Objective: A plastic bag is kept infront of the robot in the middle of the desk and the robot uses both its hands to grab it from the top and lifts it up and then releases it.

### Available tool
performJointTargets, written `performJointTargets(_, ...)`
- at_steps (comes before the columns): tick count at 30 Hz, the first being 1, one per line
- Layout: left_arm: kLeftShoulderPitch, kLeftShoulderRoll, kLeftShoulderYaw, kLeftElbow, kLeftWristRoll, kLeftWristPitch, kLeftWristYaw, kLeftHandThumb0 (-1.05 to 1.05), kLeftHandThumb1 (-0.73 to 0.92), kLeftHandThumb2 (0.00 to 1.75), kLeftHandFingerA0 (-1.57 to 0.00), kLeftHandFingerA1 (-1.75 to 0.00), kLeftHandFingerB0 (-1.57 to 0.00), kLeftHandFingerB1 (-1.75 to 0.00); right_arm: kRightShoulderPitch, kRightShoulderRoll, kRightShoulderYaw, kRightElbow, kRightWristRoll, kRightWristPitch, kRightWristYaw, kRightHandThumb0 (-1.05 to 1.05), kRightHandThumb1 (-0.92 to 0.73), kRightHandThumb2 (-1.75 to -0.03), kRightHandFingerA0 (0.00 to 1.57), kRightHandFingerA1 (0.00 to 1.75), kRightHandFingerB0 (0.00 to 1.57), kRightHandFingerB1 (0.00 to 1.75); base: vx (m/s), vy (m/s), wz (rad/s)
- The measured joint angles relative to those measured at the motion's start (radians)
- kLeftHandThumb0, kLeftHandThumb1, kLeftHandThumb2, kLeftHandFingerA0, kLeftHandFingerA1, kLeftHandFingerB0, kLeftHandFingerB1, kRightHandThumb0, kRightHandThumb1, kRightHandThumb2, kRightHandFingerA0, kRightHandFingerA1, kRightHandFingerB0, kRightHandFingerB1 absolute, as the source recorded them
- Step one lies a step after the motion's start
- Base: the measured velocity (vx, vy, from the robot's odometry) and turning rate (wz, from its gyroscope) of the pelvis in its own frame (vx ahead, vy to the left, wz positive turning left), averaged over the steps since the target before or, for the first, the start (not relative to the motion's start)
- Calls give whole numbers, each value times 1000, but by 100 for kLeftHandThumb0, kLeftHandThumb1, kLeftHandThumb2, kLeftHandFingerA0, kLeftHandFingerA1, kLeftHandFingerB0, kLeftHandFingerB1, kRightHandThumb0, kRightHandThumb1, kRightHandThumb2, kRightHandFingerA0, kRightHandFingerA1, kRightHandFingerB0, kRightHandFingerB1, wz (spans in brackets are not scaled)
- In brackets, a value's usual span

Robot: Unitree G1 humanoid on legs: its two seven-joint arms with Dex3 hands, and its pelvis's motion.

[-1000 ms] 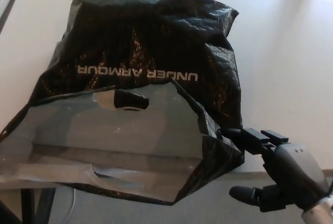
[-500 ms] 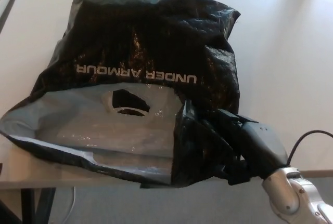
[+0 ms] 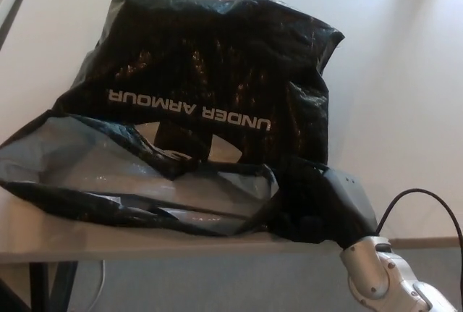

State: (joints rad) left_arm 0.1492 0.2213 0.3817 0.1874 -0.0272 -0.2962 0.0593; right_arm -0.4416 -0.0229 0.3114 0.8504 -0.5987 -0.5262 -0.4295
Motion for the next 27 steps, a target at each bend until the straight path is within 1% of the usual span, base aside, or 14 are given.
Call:
performJointTargets(1, -4, 4, 0, -3, -3, 6, -4, -15, 62, 58, -43, -34, -30, -31, 0, 0, -2, 9, 5, -13, -7, -18, -70, -55, 67, 175, 47, 174, 0, 0, 0)
performJointTargets(2, -9, 9, 0, -3, -7, 12, -9, -15, 62, 59, -42, -34, -30, -31, 0, -1, -5, 15, 11, -23, -10, -23, -73, -53, 65, 175, 50, 172, 0, 0, 0)
performJointTargets(3, -10, 10, 0, -3, -9, 12, -11, -14, 62, 59, -42, -34, -30, -31, 0, -1, -6, 17, 12, -26, -11, -22, -70, -56, 69, 175, 47, 175, 0, 0, 0)
performJointTargets(4, -15, 15, -1, -3, -14, 16, -16, -14, 62, 59, -42, -34, -30, -31, 0, -1, -8, 23, 18, -35, -12, -22, -70, -56, 69, 175, 47, 175, 0, 0, 0)
performJointTargets(5, -19, 18, -1, -3, -17, 21, -20, -16, 63, 59, -40, -33, -28, -30, 0, -1, -9, 27, 20, -41, -14, -22, -73, -53, 66, 175, 51, 170, 0, 0, 0)
performJointTargets(6, -20, 20, -1, -3, -19, 25, -23, -16, 45, 89, -23, -51, -11, -46, 0, -2, -9, 30, 21, -45, -16, -22, -70, -56, 66, 175, 47, 173, 0, 0, 0)
performJointTargets(7, -21, 23, -1, -3, -21, 31, -28, -16, 45, 89, -23, -51, -11, -46, 0, -2, -10, 33, 23, -50, -17, -22, -70, -56, 66, 175, 47, 173, 0, 0, 0)
performJointTargets(8, -22, 29, -3, -2, -25, 42, -36, -26, 58, 63, -30, -33, -22, -32, 0, -3, -10, 37, 24, -54, -20, -24, -71, -57, 65, 175, 46, 172, 0, 0, 0)
performJointTargets(12, -33, 63, -11, 0, -42, 102, -77, -26, 54, 60, -28, -32, -17, -31, 1, -5, -9, 41, 27, -58, -26, -25, -71, -56, 65, 175, 48, 171, 0, 0, 0)
performJointTargets(13, -38, 65, -10, 1, -49, 115, -84, -23, 54, 59, -27, -31, -14, -29, 1, -4, -8, 41, 27, -58, -26, -24, -70, -57, 66, 175, 47, 171, 0, 0, 0)
performJointTargets(16, -69, 73, -10, 11, -74, 168, -111, -21, 52, 57, -24, -30, -17, -29, 0, -3, -7, 41, 27, -58, -26, -25, -71, -57, 67, 175, 48, 171, 0, 0, 0)
performJointTargets(19, -104, 82, -9, 32, -89, 211, -129, -21, 52, 58, -22, -30, -15, -28, 0, -3, -6, 41, 27, -59, -26, -24, -71, -57, 66, 175, 47, 171, 0, 0, 0)
performJointTargets(25, -176, 91, -1, 92, -125, 303, -160, -25, 51, 58, -26, -31, -17, -31, 0, -2, -3, 41, 26, -61, -27, -25, -70, -58, 68, 175, 47, 172, 0, 0, 0)
performJointTargets(27, -200, 94, 5, 120, -141, 337, -171, -28, 46, 59, -32, -34, -19, -33, -1, -2, -3, 41, 26, -61, -27, -27, -72, -57, 67, 175, 46, 174, 0, 0, 0)
